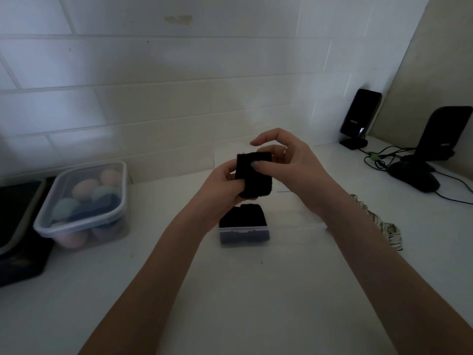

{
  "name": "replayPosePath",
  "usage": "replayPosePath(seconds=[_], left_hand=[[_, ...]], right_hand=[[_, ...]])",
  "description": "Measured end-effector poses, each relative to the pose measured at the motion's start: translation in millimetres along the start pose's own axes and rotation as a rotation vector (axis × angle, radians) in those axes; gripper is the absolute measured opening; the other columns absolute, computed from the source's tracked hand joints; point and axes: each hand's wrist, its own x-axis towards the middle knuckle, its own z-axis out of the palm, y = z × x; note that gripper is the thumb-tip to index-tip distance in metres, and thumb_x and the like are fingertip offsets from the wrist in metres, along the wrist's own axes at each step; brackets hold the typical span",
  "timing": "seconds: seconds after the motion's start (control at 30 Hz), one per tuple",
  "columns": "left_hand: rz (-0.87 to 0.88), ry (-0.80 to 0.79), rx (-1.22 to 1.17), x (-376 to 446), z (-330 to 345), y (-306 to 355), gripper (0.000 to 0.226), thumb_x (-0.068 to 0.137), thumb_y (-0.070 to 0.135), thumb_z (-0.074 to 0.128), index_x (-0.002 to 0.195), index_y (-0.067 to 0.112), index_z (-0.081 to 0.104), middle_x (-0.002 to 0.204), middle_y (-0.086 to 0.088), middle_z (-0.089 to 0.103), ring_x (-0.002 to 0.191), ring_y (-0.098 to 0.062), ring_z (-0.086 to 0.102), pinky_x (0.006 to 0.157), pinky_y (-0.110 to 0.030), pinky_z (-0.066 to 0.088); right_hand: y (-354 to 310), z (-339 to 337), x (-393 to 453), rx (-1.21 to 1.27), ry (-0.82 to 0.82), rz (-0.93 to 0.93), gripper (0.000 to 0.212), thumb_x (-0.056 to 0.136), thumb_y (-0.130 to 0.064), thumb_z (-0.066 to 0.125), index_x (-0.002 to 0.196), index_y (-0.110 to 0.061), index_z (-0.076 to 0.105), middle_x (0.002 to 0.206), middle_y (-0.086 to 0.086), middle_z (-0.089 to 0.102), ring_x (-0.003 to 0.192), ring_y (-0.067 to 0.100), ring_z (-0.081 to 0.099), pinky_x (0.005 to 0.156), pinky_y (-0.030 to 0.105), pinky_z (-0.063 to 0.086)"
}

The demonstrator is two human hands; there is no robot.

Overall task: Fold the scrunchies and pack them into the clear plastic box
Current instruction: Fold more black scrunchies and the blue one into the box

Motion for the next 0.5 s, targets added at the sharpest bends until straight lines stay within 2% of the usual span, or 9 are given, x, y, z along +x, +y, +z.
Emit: replayPosePath(seconds=[0.1,0.2,0.3,0.4,0.5], left_hand=[[-0.042,0.033,-0.076,3.4,1.8,1.2,0.014,0.094,0.011,0.049,0.099,0.008,0.062,0.095,-0.012,0.073,0.086,-0.021,0.072,0.071,-0.025,0.058],[-0.093,0.017,-0.131,4.1,3.2,3.7,0.035,0.086,0.037,0.058,0.105,0.008,0.061,0.098,-0.011,0.073,0.09,-0.026,0.071,0.074,-0.029,0.058],[-0.016,0.001,0.028,1.3,7.2,-2.4,0.042,0.072,0.037,0.072,0.106,0.016,0.06,0.099,-0.006,0.073,0.093,-0.026,0.071,0.081,-0.029,0.057],[0.008,0.025,-0.02,-0.3,8.8,-4.4,0.029,0.081,0.025,0.067,0.105,0.011,0.062,0.097,-0.006,0.074,0.09,-0.029,0.071,0.078,-0.029,0.058],[0.027,0.048,-0.034,-0.6,6.5,-1.5,0.022,0.083,0.017,0.067,0.102,0.006,0.064,0.091,-0.007,0.075,0.086,-0.031,0.072,0.074,-0.029,0.058]], right_hand=[[2.6,-8.7,3.1,0.019,0.095,-0.01,0.026,0.08,-0.001,0.067,0.096,-0.021,0.064,0.09,0.011,0.069,0.081,0.021,0.066,0.076,0.033,0.056],[5.6,-18.1,4.3,0.036,0.152,-0.004,0.024,0.082,-0.008,0.068,0.1,-0.022,0.064,0.1,0.015,0.068,0.089,0.027,0.068,0.085,0.044,0.053],[9.1,-15.6,5.0,0.049,0.129,-0.011,0.019,0.085,-0.011,0.065,0.101,-0.021,0.063,0.106,0.017,0.067,0.094,0.027,0.069,0.08,0.036,0.058],[10.2,-11.3,6.5,0.037,0.107,-0.009,0.012,0.087,-0.012,0.062,0.096,-0.021,0.064,0.105,0.018,0.067,0.089,0.018,0.069,0.071,0.021,0.055],[11.7,-13.6,7.8,0.026,0.111,0.026,0.01,0.088,-0.015,0.062,0.098,-0.017,0.064,0.104,0.017,0.068,0.089,0.016,0.068,0.071,0.022,0.055]])
